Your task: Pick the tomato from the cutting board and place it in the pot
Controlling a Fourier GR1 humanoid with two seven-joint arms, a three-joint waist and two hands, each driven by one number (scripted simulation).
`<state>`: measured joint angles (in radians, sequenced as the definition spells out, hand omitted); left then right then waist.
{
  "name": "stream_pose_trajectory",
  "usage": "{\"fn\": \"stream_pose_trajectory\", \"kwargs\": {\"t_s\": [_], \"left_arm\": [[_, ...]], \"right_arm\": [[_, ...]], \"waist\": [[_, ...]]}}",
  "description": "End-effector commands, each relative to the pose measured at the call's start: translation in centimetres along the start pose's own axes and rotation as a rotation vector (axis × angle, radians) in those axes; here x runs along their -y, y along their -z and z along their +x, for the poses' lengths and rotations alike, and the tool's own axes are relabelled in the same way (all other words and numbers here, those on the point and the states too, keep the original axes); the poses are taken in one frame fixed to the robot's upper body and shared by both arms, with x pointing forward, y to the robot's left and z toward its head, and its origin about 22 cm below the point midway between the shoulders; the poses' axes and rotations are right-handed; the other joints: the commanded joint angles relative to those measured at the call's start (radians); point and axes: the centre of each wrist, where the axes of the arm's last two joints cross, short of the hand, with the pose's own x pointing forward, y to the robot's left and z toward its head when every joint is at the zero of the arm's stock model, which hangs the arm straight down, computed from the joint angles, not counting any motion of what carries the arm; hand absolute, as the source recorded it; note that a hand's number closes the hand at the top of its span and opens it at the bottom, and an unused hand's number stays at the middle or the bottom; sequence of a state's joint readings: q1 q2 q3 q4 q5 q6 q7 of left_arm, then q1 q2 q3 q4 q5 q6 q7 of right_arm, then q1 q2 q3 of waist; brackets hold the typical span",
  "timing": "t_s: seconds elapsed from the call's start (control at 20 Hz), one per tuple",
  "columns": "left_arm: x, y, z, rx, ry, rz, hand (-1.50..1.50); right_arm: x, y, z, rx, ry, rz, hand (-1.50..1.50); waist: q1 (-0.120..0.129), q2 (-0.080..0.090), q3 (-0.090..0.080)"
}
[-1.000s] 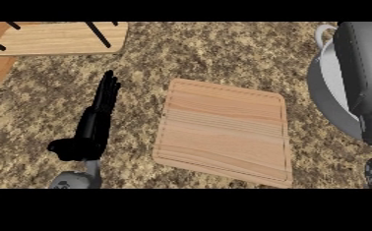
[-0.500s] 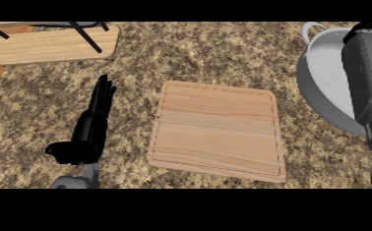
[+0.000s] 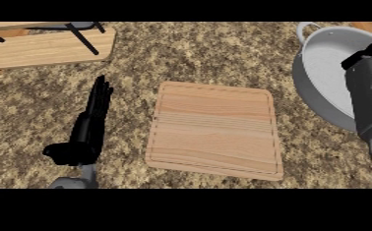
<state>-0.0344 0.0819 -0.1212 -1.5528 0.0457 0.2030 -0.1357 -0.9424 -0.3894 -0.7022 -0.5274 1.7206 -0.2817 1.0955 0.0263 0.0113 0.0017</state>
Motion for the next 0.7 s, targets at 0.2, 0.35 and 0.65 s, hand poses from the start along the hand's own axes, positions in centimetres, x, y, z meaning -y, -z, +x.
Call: {"fn": "stream_pose_trajectory", "kwargs": {"t_s": [0.2, 0.35, 0.65], "left_arm": [[-1.3, 0.0, 0.4, -0.013, -0.005, 0.009, 0.00], [-0.4, -1.2, 0.8, 0.005, -0.007, 0.006, 0.00], [0.3, -0.5, 0.2, -0.015, -0.007, 0.016, 0.00]], "right_arm": [[-5.5, 1.4, -4.5, -0.308, 0.025, 0.205, -1.50], [-5.2, 1.3, -4.4, -0.192, 0.216, 0.158, -1.50], [-0.9, 0.5, -2.1, -0.096, 0.660, -0.126, -1.50]], "waist": [[-0.005, -0.002, 0.000], [0.002, -0.003, 0.001], [-0.009, -0.009, 0.000]]}}
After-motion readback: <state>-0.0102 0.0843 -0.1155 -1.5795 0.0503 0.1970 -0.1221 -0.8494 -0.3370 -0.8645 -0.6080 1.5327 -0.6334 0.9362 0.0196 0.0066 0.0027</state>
